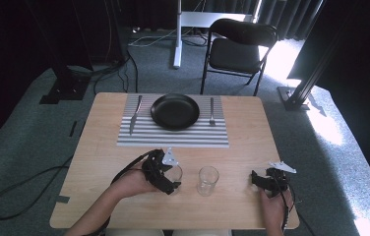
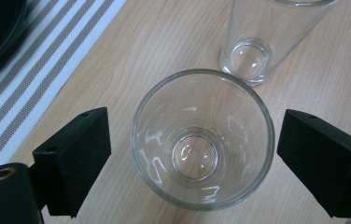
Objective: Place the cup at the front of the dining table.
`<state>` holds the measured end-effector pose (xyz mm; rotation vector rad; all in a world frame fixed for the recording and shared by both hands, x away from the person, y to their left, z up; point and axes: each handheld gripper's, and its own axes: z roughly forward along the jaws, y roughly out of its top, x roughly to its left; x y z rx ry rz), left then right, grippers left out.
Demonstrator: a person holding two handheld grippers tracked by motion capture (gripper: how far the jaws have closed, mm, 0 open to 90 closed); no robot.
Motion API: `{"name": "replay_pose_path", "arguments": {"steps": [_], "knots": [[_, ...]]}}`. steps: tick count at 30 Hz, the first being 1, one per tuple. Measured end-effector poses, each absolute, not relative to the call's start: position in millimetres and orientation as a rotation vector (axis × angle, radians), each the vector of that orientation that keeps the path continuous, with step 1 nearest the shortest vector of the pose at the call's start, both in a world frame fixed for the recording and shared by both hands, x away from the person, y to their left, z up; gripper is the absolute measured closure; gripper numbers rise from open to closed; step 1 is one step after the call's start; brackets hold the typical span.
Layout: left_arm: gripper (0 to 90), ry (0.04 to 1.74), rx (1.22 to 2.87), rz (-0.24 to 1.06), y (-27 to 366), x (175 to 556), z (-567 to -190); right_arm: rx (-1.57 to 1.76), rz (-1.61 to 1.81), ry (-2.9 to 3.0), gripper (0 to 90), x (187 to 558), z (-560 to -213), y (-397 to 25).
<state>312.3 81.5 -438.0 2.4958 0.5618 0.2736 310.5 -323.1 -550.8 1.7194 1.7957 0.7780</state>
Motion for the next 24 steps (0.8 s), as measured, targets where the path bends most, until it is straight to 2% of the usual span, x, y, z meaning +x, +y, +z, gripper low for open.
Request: {"name": "replay_pose_path", "arguments": {"steps": [4,8,14,19,24], "knots": [[10.5,0.572,2.548,0.26,76.8,314.0,-440.6,1.72,0.778,1.796,12.0,310.5,-550.8,-323.1],[15.6,0.584,2.546,0.263,73.9,316.1,-440.5,1.72,0.778,1.796,12.0,310.5,-550.8,-323.1],[15.9,0.582,2.613,0.256,67.0,316.2,-445.5,1.72,0.778,1.796,12.0,310.5,-550.8,-323.1],[26.7,0.648,2.599,0.241,63.8,319.6,-448.4,1.72,0.778,1.795,12.0,310.5,-550.8,-323.1],[28.4,0.678,2.592,0.224,63.3,321.6,-448.0,1.72,0.778,1.796,12.0,310.5,-550.8,-323.1]]}}
